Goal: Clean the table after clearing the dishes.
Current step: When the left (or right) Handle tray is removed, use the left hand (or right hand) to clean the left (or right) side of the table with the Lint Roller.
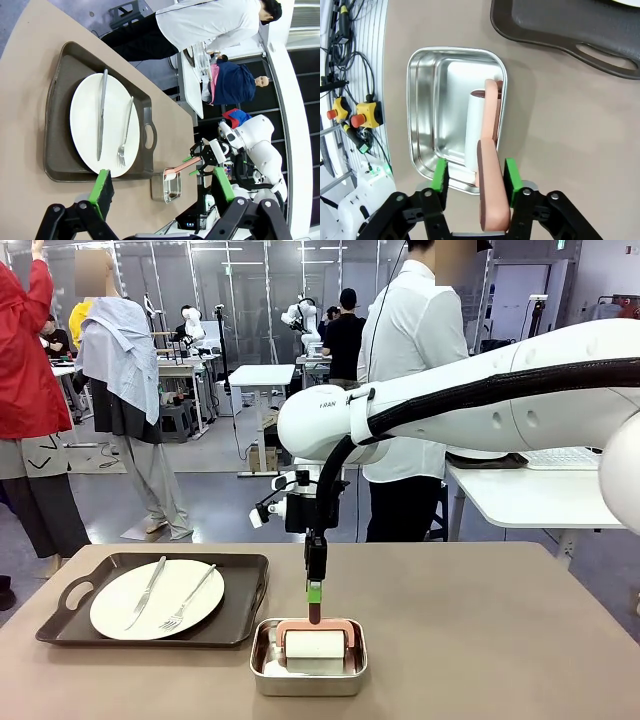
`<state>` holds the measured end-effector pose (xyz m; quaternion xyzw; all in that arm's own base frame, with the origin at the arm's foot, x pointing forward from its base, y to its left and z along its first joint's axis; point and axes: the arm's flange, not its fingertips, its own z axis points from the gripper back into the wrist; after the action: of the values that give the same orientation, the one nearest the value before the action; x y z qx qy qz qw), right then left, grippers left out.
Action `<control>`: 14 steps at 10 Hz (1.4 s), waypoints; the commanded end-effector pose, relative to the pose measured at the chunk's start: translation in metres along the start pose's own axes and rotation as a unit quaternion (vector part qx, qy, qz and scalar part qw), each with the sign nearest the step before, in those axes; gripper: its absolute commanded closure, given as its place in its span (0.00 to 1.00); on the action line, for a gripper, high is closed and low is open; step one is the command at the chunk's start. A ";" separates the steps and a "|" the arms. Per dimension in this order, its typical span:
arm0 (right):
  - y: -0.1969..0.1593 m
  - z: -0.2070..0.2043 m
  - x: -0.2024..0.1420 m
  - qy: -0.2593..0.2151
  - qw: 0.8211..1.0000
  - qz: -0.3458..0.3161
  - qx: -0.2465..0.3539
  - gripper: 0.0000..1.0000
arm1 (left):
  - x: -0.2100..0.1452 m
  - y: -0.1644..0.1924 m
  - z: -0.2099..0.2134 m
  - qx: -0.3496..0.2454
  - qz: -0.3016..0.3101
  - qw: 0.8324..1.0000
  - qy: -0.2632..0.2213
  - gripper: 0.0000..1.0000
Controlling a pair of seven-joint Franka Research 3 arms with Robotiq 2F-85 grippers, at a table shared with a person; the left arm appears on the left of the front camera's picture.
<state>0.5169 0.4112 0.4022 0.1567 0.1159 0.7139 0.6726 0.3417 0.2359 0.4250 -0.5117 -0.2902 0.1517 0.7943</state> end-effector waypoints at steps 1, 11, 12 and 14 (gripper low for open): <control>0.000 0.001 0.003 0.014 1.000 0.016 0.002 0.59 | 0.002 -0.001 0.003 -0.008 -0.003 1.000 -0.002 0.00; 0.030 0.038 -0.010 -0.032 0.998 -0.017 -0.052 0.99 | 0.002 -0.001 0.003 -0.008 -0.003 1.000 -0.002 0.00; 0.042 0.054 -0.023 -0.050 0.996 -0.025 -0.075 0.99 | 0.002 -0.001 0.003 -0.008 -0.003 1.000 -0.002 0.00; 0.058 0.086 -0.066 -0.102 0.986 -0.092 -0.098 0.99 | 0.002 -0.001 0.003 -0.008 -0.003 1.000 -0.002 0.00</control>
<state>0.5207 0.3681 0.5033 0.1485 0.0190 0.6755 0.7220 0.3417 0.2360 0.4251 -0.5117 -0.2903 0.1517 0.7943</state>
